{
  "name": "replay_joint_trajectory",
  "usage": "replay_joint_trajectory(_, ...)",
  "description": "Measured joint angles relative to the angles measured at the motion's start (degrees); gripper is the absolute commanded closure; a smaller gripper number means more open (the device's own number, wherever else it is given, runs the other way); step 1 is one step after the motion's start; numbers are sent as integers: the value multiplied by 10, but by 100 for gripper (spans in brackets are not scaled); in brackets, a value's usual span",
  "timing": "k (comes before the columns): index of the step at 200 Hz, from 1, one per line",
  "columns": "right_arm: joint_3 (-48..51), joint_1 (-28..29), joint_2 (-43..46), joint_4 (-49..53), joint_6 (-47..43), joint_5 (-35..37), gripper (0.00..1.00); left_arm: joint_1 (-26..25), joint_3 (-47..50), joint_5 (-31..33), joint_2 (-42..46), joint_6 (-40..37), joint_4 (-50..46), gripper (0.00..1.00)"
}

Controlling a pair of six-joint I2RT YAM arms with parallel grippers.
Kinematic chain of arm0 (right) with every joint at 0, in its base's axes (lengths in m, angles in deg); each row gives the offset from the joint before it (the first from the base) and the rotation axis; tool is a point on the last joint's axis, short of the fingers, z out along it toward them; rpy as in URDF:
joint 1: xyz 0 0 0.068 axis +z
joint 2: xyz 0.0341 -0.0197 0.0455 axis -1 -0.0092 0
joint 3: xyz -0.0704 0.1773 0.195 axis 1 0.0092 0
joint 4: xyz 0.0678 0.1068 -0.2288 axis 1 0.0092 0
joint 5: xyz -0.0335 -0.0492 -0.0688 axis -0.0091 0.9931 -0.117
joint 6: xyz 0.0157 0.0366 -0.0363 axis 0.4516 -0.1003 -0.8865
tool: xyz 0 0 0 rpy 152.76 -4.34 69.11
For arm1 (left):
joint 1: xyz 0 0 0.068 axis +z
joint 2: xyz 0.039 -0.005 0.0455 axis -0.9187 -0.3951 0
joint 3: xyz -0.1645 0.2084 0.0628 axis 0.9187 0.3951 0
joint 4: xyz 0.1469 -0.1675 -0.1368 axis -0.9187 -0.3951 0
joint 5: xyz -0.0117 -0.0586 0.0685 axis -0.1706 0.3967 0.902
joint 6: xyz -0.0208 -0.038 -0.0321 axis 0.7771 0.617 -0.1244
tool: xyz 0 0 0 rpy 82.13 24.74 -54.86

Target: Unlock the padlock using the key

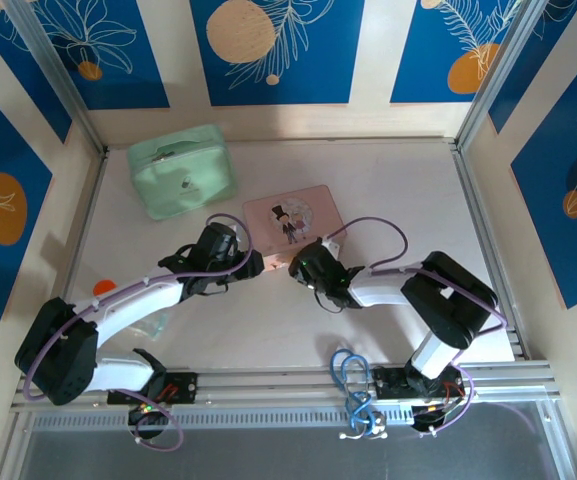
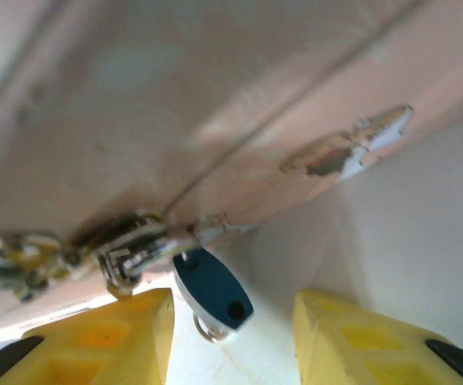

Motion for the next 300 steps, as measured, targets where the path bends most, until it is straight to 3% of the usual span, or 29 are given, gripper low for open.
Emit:
replay_joint_trajectory(71, -14, -7, -21, -4, -43, -2, 71, 1, 3, 0, -3, 0, 4, 48)
replay_joint_trajectory(162, -19, 8, -21, -1, -68, -1, 100, 2, 3, 0, -5, 0, 3, 48)
replay_joint_trajectory(300, -20, 68, -1, 30, -7, 8, 100, 2, -12, 0, -5, 0, -11, 48)
